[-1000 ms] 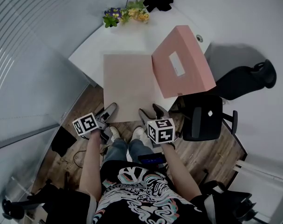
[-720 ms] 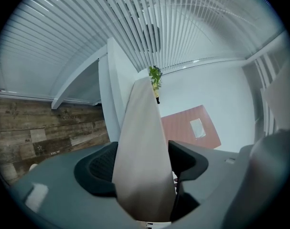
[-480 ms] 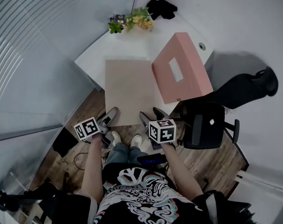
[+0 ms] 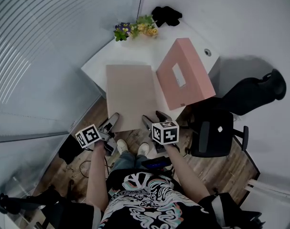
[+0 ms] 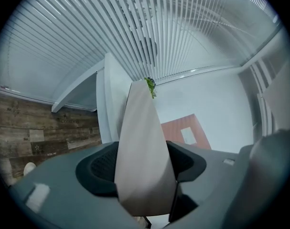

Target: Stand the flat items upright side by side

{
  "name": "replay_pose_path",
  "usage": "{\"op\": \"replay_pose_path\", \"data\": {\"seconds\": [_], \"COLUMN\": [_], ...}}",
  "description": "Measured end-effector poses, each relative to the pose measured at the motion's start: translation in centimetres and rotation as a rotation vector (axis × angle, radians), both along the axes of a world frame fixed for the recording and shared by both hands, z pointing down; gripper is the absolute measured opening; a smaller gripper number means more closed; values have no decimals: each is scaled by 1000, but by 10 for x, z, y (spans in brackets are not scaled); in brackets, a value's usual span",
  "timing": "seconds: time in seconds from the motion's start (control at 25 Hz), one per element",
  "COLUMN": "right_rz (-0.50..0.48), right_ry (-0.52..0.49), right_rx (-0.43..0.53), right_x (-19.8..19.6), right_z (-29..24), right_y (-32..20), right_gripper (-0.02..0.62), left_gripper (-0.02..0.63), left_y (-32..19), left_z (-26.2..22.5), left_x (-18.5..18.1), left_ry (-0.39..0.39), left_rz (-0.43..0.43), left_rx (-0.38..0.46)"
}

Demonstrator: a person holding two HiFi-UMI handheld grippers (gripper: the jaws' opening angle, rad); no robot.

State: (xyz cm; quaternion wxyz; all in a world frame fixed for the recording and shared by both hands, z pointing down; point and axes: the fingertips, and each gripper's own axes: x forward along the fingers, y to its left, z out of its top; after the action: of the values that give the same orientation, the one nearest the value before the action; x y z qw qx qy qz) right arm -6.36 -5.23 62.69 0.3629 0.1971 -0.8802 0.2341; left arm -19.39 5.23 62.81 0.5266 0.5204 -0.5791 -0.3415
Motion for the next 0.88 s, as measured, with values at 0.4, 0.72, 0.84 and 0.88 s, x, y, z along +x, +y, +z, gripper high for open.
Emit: {"op": "replay_pose_path", "data": {"seconds": [0.4,0.72,0.84,0.88], "right_rz": [11,16,17,19], "right_ry": [-48,-61,-65,-66], "right_rx": [-83,-130,-152,-166], "right_x": [-7,-6,-6,-6], "right_z": [-3,-5,-5,-5], "right_y": [1,-1,0,0], "right_gripper": [291,288,288,287], "left_gripper": [288,291,293,293], "left_y": [5,3,6,7], "left_z": [-25,-41,-45,-46], "left_x": [-4,-3,-5,-5], "left_ry": [-22,-36,-66,-77], "left_rz": [-18,-23,-24,-25], "left_rx": [29,52,46,45]}}
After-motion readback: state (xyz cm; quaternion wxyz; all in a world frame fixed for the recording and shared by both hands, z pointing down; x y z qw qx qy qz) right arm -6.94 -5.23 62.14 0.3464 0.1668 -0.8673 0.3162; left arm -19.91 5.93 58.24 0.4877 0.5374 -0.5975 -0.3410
